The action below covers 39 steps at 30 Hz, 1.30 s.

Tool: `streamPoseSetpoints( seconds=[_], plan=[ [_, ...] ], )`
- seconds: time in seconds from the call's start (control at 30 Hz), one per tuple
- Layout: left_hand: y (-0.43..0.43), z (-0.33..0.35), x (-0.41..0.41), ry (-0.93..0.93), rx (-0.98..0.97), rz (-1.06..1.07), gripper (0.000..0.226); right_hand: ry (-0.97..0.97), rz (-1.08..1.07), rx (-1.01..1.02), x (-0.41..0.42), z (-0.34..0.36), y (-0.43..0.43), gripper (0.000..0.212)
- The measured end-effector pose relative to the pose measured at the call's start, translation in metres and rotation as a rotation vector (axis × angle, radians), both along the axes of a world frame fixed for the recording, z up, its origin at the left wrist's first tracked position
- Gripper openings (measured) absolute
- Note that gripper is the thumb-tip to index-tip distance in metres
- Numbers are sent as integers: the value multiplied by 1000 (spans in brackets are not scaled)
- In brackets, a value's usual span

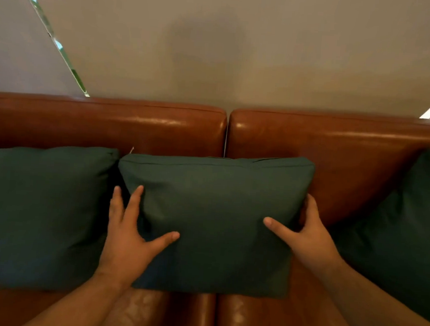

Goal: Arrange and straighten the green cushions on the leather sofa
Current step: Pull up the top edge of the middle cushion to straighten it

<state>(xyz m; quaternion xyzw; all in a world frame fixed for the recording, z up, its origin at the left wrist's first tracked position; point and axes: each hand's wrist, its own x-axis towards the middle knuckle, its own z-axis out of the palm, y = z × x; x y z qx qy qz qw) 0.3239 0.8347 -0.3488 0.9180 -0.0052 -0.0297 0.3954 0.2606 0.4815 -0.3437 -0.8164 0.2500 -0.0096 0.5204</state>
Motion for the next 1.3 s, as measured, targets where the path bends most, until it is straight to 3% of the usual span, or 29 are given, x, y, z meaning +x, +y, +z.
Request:
streamPoseSetpoints(
  seconds=[0.1,0.2,0.3,0.43,0.53,0.6,0.77,0.9,1.0,1.07,1.13,1.23,1.3],
  plan=[
    [14,-8,22,206,-390,55,158,-16,-64,146,14,-12,4,145],
    [18,-23,37,321,-651,59,161,-46,-105,286,18,-30,4,144],
    [20,-36,48,318,-734,3,145,-62,-104,395,17,-37,3,127],
    [15,-40,51,267,-756,38,120,-152,-142,330,8,-33,3,85],
    [3,-30,52,223,-750,41,104,-237,-199,235,2,-23,-4,74],
    [-7,-22,58,198,-743,45,101,-268,-222,178,4,-19,-12,79],
    [-16,-25,69,246,-712,44,86,-174,-167,215,8,-28,-19,137],
    [-15,-34,60,262,-805,54,73,-128,-170,225,1,-35,-15,130],
    [-19,-24,56,241,-916,100,55,-161,-218,31,-2,-29,-6,112],
    [-21,-18,54,198,-920,96,57,-242,-298,-308,-8,-21,-1,110],
    [-22,-13,53,149,-930,77,59,-453,-235,-632,-16,-11,3,96],
    [-20,-11,55,111,-967,65,53,-693,232,-941,-16,-3,31,75],
    [-16,-11,59,90,-971,73,44,-664,664,-1141,-14,-12,56,86]
  ],
)
